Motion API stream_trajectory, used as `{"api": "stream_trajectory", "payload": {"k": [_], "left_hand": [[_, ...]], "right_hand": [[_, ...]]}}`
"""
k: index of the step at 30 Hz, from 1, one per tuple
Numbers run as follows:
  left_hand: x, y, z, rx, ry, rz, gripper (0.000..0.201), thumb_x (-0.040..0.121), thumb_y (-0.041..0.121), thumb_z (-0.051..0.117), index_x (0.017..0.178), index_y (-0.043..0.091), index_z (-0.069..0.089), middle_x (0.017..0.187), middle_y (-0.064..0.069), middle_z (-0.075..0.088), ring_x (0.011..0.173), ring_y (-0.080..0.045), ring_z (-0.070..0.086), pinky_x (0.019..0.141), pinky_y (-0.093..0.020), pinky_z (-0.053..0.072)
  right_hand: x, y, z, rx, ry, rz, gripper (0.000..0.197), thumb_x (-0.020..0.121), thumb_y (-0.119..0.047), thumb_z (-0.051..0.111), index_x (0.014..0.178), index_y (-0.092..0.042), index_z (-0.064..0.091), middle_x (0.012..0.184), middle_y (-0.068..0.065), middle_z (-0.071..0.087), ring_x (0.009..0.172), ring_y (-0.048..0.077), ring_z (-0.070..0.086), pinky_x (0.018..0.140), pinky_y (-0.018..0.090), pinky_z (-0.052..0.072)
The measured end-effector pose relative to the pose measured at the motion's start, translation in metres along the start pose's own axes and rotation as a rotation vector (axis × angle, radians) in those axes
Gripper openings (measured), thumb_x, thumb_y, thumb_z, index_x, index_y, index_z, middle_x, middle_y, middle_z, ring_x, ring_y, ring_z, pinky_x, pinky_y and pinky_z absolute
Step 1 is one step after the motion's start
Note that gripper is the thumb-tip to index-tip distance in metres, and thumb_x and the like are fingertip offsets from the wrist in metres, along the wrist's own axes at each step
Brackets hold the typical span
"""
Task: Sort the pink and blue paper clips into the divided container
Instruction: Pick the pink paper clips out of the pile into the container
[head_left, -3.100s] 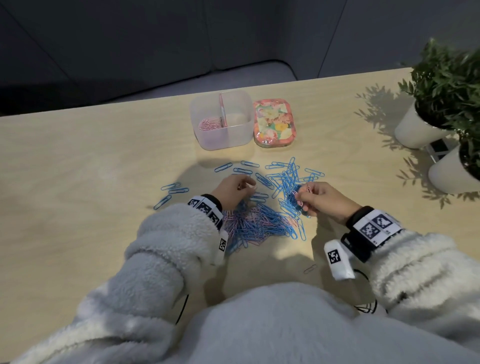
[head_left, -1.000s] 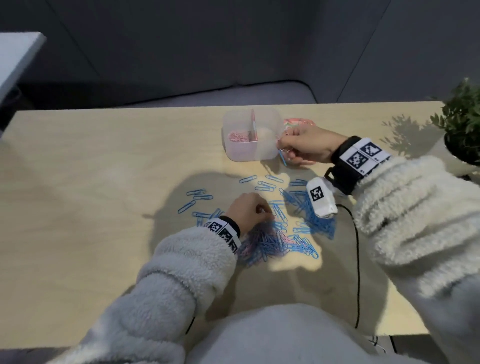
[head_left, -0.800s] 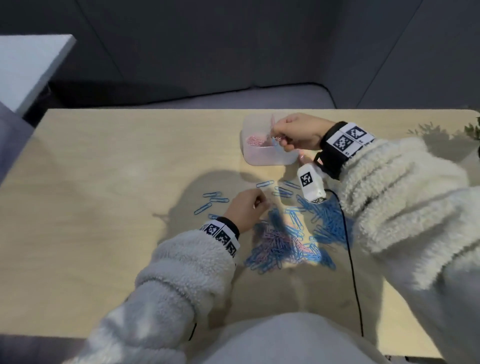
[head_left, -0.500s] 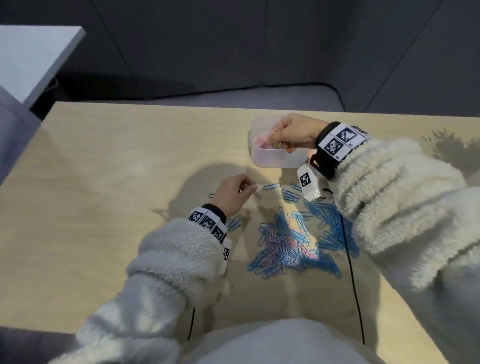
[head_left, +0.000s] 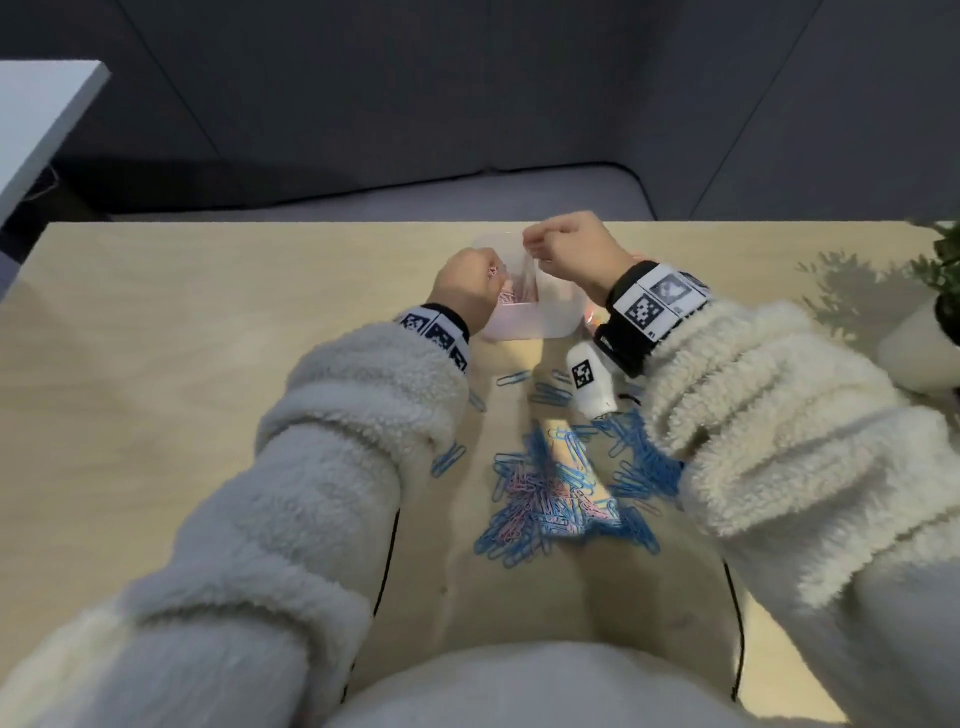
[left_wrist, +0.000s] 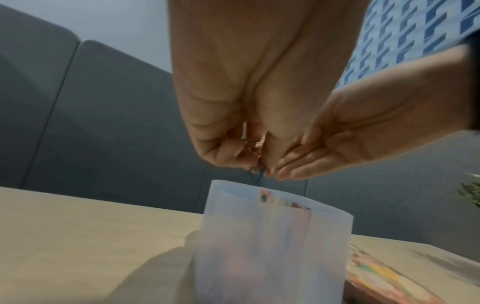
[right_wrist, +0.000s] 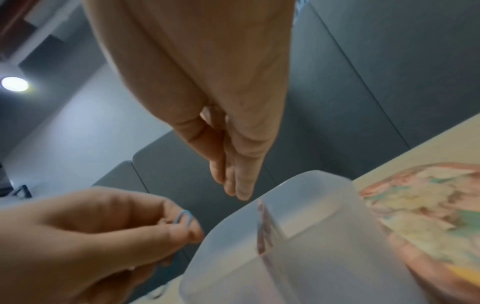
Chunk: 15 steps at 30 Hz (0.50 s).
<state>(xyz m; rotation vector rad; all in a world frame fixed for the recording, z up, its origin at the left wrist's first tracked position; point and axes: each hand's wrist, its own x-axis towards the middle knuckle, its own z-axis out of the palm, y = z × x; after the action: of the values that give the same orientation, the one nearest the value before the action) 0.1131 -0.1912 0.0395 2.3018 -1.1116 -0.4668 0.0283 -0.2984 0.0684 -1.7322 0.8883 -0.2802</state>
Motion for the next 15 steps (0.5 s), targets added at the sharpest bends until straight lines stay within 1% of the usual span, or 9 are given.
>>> {"api": "stream_trajectory", "payload": {"k": [2, 3, 5, 7, 9, 11, 12, 13, 15], "left_hand": [[0.012, 0.008, 0.003, 0.019, -0.006, -0.014, 0.021, 0.089, 0.013, 0.051, 0.105, 0.005, 0.062, 0.112, -0.016, 0.065, 0.106, -0.032, 0.059, 0.090, -0.037, 0.047], [0.017, 0.010, 0.004, 0.022, -0.012, -0.027, 0.022, 0.086, 0.013, 0.057, 0.106, 0.006, 0.063, 0.115, -0.015, 0.064, 0.108, -0.031, 0.058, 0.091, -0.035, 0.047], [0.024, 0.008, 0.006, -0.001, -0.049, -0.052, 0.034, 0.078, 0.013, 0.068, 0.111, 0.006, 0.062, 0.116, -0.015, 0.064, 0.110, -0.030, 0.058, 0.093, -0.034, 0.047], [0.027, 0.003, 0.006, -0.078, -0.081, -0.095, 0.044, 0.073, 0.011, 0.074, 0.115, 0.004, 0.060, 0.115, -0.016, 0.065, 0.109, -0.030, 0.060, 0.093, -0.034, 0.048], [0.029, -0.003, 0.006, -0.147, -0.054, -0.126, 0.041, 0.074, 0.004, 0.070, 0.114, 0.004, 0.061, 0.111, -0.018, 0.066, 0.107, -0.030, 0.061, 0.093, -0.034, 0.050], [0.028, -0.008, 0.006, -0.237, 0.016, -0.135, 0.033, 0.076, -0.006, 0.059, 0.107, 0.003, 0.065, 0.099, -0.020, 0.068, 0.100, -0.031, 0.064, 0.093, -0.038, 0.052], [0.027, -0.010, 0.005, -0.269, 0.055, -0.127, 0.033, 0.076, -0.009, 0.053, 0.104, 0.002, 0.066, 0.094, -0.019, 0.068, 0.097, -0.030, 0.065, 0.093, -0.039, 0.053], [0.025, -0.011, 0.004, -0.286, 0.085, -0.117, 0.036, 0.076, -0.011, 0.047, 0.102, 0.002, 0.067, 0.094, -0.019, 0.069, 0.097, -0.029, 0.065, 0.093, -0.039, 0.053], [0.021, -0.014, 0.002, -0.300, 0.118, -0.088, 0.039, 0.076, -0.011, 0.041, 0.101, 0.003, 0.067, 0.101, -0.018, 0.070, 0.096, -0.028, 0.065, 0.091, -0.033, 0.052]], "right_hand": [[-0.022, 0.006, -0.018, 0.128, 0.007, 0.013, 0.029, 0.089, 0.005, 0.036, 0.090, -0.001, 0.064, 0.076, 0.002, 0.059, 0.069, 0.008, 0.054, 0.066, 0.016, 0.045], [-0.034, 0.011, -0.027, 0.159, -0.004, 0.020, 0.028, 0.089, 0.005, 0.037, 0.086, -0.005, 0.063, 0.077, 0.002, 0.060, 0.069, 0.007, 0.056, 0.067, 0.015, 0.047], [-0.059, 0.027, -0.045, 0.201, -0.003, 0.043, 0.026, 0.089, 0.008, 0.039, 0.087, -0.004, 0.062, 0.078, 0.005, 0.061, 0.064, 0.004, 0.059, 0.067, 0.014, 0.051], [-0.082, 0.047, -0.062, 0.215, 0.009, 0.082, 0.023, 0.088, 0.011, 0.040, 0.096, 0.002, 0.061, 0.078, 0.007, 0.062, 0.057, 0.000, 0.063, 0.065, 0.012, 0.054], [-0.104, 0.070, -0.080, 0.165, 0.017, 0.112, 0.025, 0.089, 0.012, 0.039, 0.101, 0.004, 0.060, 0.080, 0.007, 0.061, 0.056, -0.004, 0.063, 0.064, 0.007, 0.053], [-0.125, 0.092, -0.094, 0.098, 0.007, 0.135, 0.025, 0.091, 0.012, 0.037, 0.101, 0.005, 0.059, 0.079, 0.007, 0.061, 0.054, -0.006, 0.062, 0.060, 0.005, 0.051], [-0.136, 0.104, -0.099, 0.070, 0.000, 0.146, 0.023, 0.092, 0.011, 0.038, 0.098, 0.005, 0.059, 0.075, 0.007, 0.061, 0.052, -0.005, 0.061, 0.057, 0.006, 0.051], [-0.148, 0.115, -0.104, 0.032, -0.015, 0.152, 0.021, 0.091, 0.011, 0.040, 0.092, 0.005, 0.060, 0.070, 0.005, 0.062, 0.049, -0.004, 0.060, 0.055, 0.007, 0.050], [-0.174, 0.138, -0.109, -0.120, -0.109, 0.147, 0.024, 0.086, 0.014, 0.049, 0.077, -0.004, 0.062, 0.054, -0.004, 0.062, 0.043, -0.002, 0.055, 0.049, 0.009, 0.047]]}}
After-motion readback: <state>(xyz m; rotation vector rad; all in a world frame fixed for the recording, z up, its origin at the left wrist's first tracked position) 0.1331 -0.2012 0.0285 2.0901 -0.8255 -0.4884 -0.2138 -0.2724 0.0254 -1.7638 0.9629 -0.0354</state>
